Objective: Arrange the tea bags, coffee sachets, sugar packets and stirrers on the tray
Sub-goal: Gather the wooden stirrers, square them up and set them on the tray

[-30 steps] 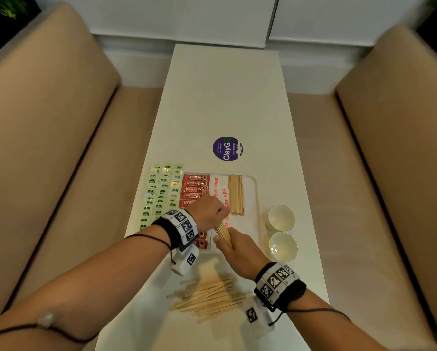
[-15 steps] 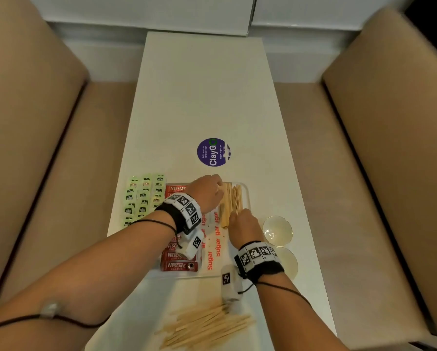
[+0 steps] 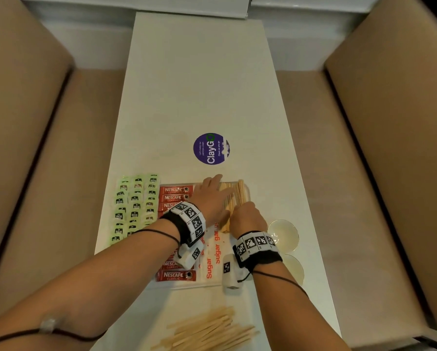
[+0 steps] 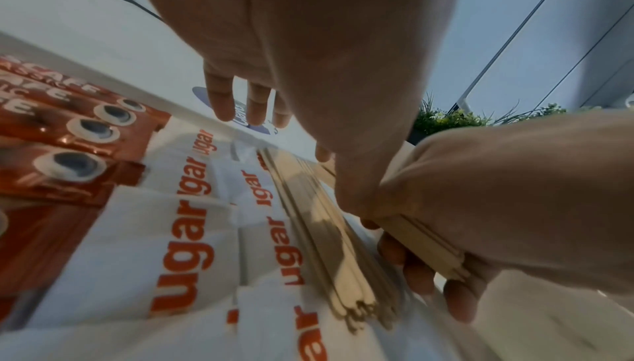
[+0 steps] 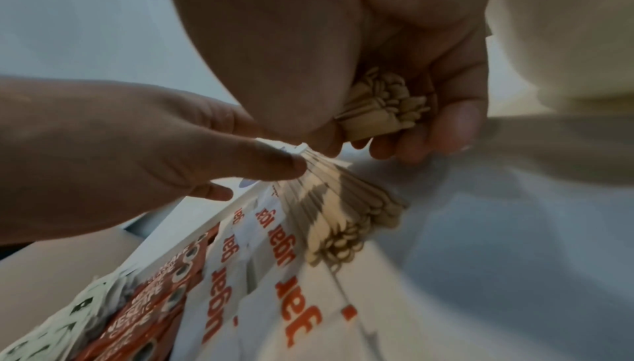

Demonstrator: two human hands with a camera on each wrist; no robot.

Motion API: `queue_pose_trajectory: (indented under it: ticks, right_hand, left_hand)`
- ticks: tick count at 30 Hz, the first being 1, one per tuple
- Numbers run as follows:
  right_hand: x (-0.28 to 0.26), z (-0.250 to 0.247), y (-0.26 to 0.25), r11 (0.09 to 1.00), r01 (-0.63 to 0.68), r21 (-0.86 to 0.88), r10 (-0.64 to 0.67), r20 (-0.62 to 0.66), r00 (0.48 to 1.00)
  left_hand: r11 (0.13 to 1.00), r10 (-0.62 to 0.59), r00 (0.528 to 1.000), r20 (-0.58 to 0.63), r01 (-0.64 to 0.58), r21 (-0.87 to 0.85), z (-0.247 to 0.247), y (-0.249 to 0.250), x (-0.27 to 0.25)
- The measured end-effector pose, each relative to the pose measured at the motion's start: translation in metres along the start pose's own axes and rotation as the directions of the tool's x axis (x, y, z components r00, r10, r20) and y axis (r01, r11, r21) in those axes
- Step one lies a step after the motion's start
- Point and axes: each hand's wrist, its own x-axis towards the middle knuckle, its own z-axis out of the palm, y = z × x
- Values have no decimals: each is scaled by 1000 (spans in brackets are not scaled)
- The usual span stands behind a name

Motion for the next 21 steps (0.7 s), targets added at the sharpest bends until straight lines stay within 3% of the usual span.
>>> queue_pose_trajectory:
  ticks: [15,21]
  right_hand:
    - [-5,-18,-8,948,113,-298,-109,30,994]
    - [-1,-52,-6,953,208,-221,-206,30,978]
  left_hand:
    - [1000,10,1000,23,-9,-9,6,1,5]
    - [1000,10,1000,10,-10,-14,2,-2,-7]
